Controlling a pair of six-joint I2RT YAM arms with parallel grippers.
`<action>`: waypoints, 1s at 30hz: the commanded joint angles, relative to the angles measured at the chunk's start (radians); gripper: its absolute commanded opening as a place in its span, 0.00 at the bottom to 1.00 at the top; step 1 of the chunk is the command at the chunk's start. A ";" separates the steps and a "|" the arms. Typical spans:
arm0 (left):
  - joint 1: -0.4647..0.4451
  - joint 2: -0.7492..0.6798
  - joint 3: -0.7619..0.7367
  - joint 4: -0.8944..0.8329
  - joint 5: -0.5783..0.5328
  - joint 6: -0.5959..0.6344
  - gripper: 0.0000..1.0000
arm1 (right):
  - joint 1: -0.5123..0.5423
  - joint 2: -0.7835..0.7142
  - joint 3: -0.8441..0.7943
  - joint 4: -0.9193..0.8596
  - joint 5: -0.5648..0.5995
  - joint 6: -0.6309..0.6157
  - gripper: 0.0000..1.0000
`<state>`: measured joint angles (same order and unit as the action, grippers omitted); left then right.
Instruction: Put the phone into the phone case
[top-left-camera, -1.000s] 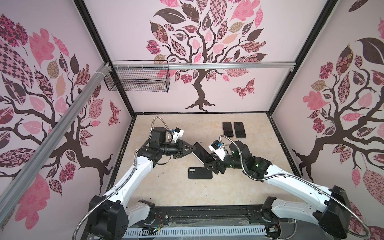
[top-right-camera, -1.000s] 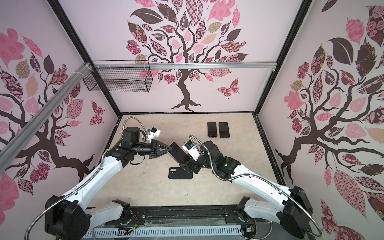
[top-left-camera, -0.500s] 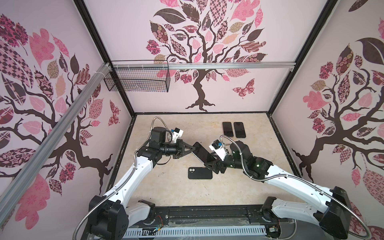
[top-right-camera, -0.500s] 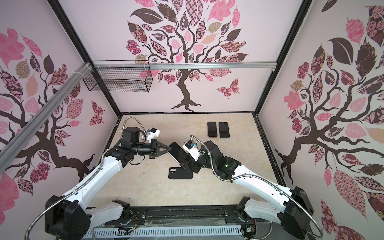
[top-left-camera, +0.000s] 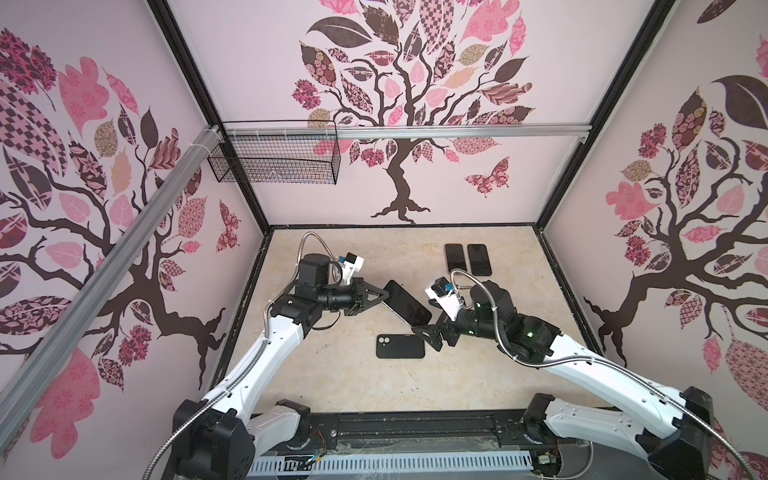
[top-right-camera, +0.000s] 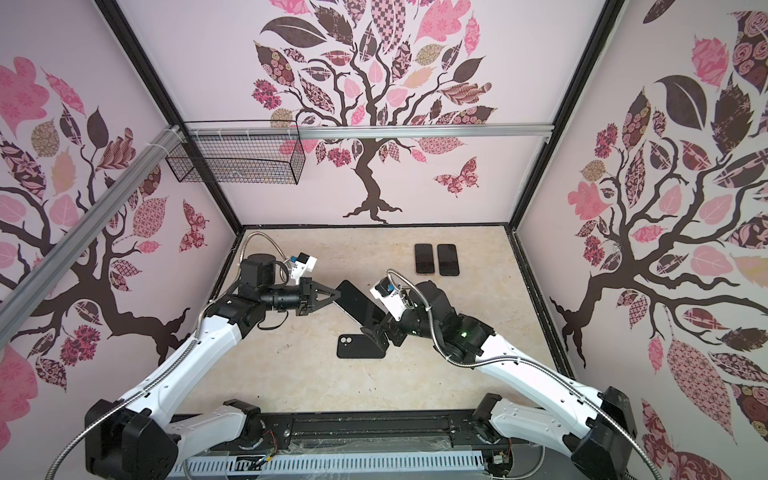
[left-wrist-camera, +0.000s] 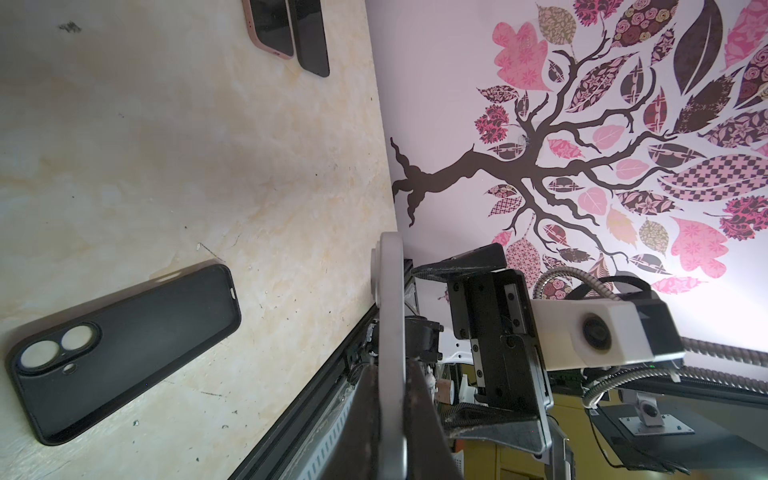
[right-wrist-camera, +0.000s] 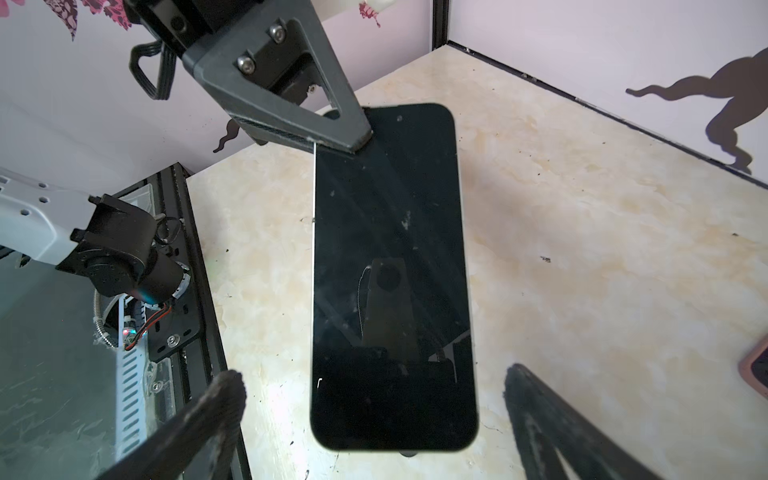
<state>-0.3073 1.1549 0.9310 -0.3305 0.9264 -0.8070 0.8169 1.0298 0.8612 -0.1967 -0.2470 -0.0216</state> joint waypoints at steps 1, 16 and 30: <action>0.002 -0.042 -0.009 0.073 -0.009 0.033 0.00 | 0.005 -0.040 0.040 -0.011 0.009 0.021 1.00; 0.002 -0.265 -0.175 0.307 -0.218 0.048 0.00 | 0.002 -0.114 -0.007 0.018 0.032 0.125 1.00; 0.003 -0.434 -0.325 0.529 -0.320 -0.031 0.00 | -0.259 -0.068 -0.137 0.312 -0.429 0.544 0.87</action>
<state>-0.3073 0.7444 0.6353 0.0296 0.5953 -0.8043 0.5632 0.9470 0.7269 -0.0177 -0.5205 0.3977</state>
